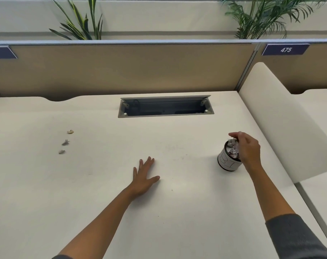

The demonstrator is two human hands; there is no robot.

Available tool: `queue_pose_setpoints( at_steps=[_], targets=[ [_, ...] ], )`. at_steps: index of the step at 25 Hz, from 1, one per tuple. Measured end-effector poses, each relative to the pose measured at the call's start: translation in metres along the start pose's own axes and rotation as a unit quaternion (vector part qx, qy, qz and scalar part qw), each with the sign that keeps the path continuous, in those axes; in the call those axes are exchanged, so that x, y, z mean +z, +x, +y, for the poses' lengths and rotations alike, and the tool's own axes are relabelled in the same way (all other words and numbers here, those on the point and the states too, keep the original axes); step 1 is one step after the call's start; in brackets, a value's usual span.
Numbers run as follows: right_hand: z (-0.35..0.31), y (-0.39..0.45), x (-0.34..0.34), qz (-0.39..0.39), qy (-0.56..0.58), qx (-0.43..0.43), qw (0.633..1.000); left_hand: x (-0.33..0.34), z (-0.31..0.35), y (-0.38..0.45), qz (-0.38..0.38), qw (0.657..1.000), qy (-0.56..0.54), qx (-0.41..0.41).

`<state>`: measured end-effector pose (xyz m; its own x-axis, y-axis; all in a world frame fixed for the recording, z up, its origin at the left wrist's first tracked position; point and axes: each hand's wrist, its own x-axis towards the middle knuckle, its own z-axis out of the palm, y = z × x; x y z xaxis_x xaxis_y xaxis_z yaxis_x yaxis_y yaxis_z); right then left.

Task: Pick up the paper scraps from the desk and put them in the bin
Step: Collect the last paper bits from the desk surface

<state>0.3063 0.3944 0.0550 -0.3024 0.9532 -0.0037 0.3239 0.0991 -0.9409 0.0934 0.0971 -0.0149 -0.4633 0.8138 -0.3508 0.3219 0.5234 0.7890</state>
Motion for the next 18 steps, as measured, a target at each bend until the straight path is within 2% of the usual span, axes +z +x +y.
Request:
queue_pose_setpoints(
  at_steps=[3,7,11,18],
  targets=[
    [0.003,-0.008,0.004,-0.021,-0.1,-0.062,0.993,0.001,-0.002,0.001,0.007,1.0,0.0,0.003],
    [0.016,-0.017,0.009,-0.028,-0.237,-0.17,0.956,0.002,-0.004,0.002,0.011,1.0,-0.006,0.003],
    [0.025,-0.027,0.011,-0.074,-0.403,-0.159,0.898,0.002,-0.008,0.004,0.014,1.0,-0.01,0.006],
    [0.028,-0.031,0.016,-0.078,-0.504,-0.126,0.851,0.004,-0.014,0.008,0.018,1.0,0.0,0.012]
  ],
)
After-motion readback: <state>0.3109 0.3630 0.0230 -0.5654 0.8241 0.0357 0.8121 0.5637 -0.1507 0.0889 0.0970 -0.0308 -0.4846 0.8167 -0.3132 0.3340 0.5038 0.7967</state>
